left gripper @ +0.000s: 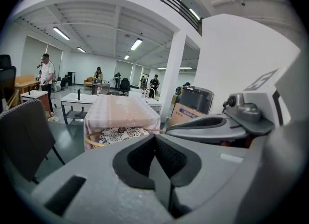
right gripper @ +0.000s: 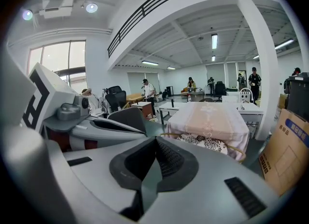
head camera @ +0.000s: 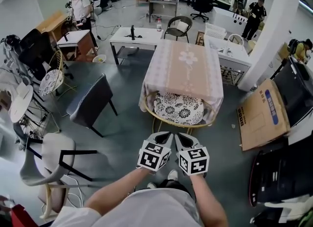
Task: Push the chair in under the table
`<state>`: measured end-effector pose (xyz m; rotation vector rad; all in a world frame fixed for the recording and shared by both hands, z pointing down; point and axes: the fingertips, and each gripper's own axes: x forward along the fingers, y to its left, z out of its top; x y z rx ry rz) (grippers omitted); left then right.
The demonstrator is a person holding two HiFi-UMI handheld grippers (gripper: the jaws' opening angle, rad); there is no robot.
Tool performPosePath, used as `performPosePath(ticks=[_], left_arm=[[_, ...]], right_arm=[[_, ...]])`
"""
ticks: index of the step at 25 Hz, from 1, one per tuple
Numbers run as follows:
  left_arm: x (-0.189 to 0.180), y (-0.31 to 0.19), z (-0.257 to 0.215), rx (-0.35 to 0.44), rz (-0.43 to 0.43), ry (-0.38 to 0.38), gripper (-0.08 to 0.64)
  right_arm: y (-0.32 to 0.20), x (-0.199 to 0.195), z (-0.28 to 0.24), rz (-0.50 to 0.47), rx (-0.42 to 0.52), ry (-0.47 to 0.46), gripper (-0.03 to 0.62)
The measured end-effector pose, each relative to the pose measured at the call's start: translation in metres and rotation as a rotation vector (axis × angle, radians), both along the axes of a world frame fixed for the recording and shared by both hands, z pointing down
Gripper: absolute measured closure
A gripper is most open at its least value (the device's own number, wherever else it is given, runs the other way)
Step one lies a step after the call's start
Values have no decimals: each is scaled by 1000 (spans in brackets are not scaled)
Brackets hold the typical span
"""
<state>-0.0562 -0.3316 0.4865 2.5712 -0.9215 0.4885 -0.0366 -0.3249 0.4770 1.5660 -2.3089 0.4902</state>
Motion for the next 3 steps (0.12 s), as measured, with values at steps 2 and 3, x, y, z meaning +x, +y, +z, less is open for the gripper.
performPosePath(ticks=[2, 3], left_arm=[[-2, 2, 1, 1, -1, 0, 554], [-3, 4, 2, 1, -1, 0, 554]], right_arm=[[3, -3, 2, 0, -1, -2, 589], [4, -4, 2, 0, -2, -4, 589]])
